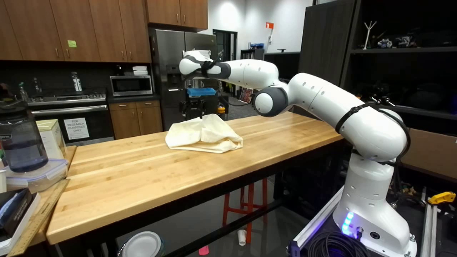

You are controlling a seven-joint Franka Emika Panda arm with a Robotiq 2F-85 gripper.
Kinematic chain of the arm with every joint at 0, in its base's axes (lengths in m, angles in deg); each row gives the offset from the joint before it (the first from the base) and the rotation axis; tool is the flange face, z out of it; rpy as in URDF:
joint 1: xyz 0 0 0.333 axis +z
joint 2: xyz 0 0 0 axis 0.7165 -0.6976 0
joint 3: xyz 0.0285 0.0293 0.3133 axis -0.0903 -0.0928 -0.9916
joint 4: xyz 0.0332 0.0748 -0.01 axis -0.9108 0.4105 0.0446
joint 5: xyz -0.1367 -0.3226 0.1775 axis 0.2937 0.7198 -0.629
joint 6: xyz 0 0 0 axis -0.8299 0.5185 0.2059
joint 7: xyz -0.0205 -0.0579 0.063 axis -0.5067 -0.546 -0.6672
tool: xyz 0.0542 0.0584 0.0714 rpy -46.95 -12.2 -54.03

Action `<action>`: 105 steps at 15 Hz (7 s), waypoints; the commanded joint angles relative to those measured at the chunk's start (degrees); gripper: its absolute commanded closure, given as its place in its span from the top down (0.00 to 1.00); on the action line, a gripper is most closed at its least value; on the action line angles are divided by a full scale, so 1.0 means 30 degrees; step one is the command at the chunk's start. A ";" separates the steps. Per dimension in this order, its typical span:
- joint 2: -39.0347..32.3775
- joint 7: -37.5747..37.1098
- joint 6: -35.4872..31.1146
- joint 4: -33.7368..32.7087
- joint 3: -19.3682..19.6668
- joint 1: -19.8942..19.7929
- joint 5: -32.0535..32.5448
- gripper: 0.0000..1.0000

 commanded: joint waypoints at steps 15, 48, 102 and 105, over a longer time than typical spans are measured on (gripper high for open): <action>0.0069 1.4948 0.1991 0.0224 -0.0407 -0.0783 0.1431 1.00; 0.0660 2.3268 0.3555 0.0830 0.0083 0.0565 0.3302 1.00; -0.0789 4.1857 0.3226 0.1466 0.1432 0.4800 0.7385 0.01; -0.0778 4.2234 0.3214 0.1460 0.1411 0.4657 0.7404 0.01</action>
